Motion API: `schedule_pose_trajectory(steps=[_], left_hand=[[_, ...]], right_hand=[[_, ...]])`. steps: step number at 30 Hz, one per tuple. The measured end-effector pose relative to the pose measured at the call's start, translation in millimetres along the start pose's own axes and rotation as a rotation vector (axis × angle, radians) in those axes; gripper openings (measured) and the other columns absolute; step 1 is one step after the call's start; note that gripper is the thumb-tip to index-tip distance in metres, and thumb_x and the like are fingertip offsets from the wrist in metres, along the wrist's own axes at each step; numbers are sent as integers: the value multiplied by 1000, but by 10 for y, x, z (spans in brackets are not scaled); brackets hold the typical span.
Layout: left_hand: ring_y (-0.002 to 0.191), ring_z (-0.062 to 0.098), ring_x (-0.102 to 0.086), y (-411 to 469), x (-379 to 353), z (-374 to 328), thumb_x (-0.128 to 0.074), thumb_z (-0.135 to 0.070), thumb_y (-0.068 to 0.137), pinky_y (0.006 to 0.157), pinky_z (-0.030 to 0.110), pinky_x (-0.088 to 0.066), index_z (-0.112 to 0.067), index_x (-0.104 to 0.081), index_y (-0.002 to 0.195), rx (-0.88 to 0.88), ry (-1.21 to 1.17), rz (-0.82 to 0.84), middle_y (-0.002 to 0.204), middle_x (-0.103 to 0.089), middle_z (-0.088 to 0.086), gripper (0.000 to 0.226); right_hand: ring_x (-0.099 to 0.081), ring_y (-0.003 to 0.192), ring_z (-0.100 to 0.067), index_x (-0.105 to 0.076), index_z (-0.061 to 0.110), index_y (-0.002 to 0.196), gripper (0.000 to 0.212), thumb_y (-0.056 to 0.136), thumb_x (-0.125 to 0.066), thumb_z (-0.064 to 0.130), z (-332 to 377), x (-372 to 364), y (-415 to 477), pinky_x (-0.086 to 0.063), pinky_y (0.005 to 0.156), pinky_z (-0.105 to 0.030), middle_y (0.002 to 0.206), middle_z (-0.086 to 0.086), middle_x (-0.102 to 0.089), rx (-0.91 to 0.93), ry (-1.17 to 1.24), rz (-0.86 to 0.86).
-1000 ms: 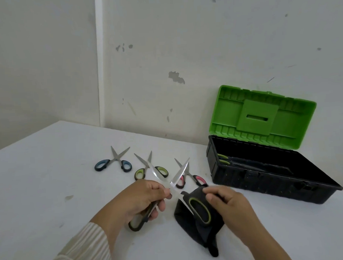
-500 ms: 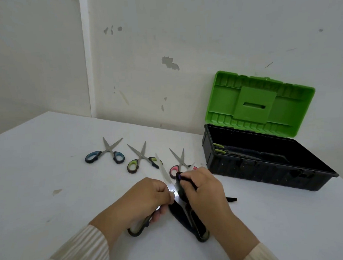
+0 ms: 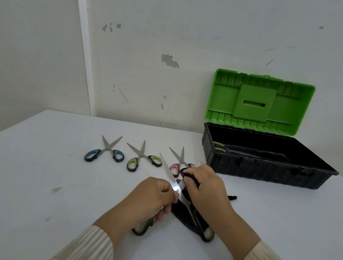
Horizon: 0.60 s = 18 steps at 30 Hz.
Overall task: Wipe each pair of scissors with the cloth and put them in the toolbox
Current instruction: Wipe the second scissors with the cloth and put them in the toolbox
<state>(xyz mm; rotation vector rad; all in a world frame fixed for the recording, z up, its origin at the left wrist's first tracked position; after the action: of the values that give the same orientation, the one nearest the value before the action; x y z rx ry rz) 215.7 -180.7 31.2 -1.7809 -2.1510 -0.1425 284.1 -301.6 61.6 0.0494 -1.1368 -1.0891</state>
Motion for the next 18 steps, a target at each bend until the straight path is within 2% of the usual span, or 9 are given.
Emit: schedule_pose_trajectory(steps=[4, 7, 10, 12, 14, 16, 18], left_hand=[[38, 17, -45, -4, 14, -10, -60, -20, 87, 42, 21, -38, 5, -63, 76, -19, 23, 9, 54, -59, 8, 27], [36, 12, -45, -15, -34, -11, -61, -20, 88, 41, 17, -38, 1, -64, 73, -1, 33, 54, 50, -58, 0, 26], [36, 13, -45, -31, -34, -23, -61, -20, 88, 41, 17, -39, 6, -64, 78, 20, 2, 61, 50, -58, 1, 28], [36, 15, -45, -18, 26, -14, -62, -19, 88, 43, 19, -39, 3, -65, 74, 35, -13, 25, 50, -59, 2, 26], [35, 15, -44, -20, 54, 4, -62, -18, 87, 46, 23, -39, -4, -66, 70, 60, -18, 2, 50, -59, 3, 22], [35, 15, -44, -33, 45, -3, -62, -18, 87, 45, 23, -38, -5, -66, 71, 62, -22, 3, 49, -59, 2, 21], [35, 14, -44, -53, 24, -33, -61, -18, 87, 43, 21, -38, -4, -66, 71, 39, 4, 14, 49, -58, 1, 21]], right_hand=[[-44, 72, 2, -67, 16, 97, 17, 85, -56, 18, 62, -58, -80, -33, 72, 3, 87, 3, -56, 42, -11, 12], [-48, 75, -1, -69, 16, 95, 15, 85, -59, 13, -208, 209, 79, -31, 70, 2, 89, 0, -60, -150, -2, -159], [-57, 91, -12, -67, 23, 97, 17, 85, -59, 15, -494, 537, 68, -33, 74, -9, 91, 6, -61, -357, 75, -314], [-59, 87, -1, -61, 31, 92, 22, 83, -62, 11, -434, 620, 2, -37, 71, -4, 86, 14, -63, -335, 233, -390], [-58, 83, 6, -59, 36, 84, 27, 80, -65, 10, -237, 515, -37, -39, 71, -1, 85, 18, -63, -202, 260, -299], [-56, 86, 2, -62, 32, 85, 15, 80, -64, 19, -40, 234, -84, -40, 75, -4, 85, 15, -64, -40, 158, -68], [-55, 85, -2, -61, 31, 90, 11, 81, -57, 25, 29, 23, -126, -41, 75, -8, 84, 9, -65, 83, 78, 62]])
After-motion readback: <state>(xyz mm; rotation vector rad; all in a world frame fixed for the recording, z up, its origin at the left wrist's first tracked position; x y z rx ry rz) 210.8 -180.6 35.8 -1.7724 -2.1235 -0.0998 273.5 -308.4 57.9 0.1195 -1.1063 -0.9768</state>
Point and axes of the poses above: each hand's wrist, its own y-axis towards the middle knuckle, its own x-axis out of the back of the hand, z = x × y, the point moved 5 cm from there along y, towards the middle knuckle
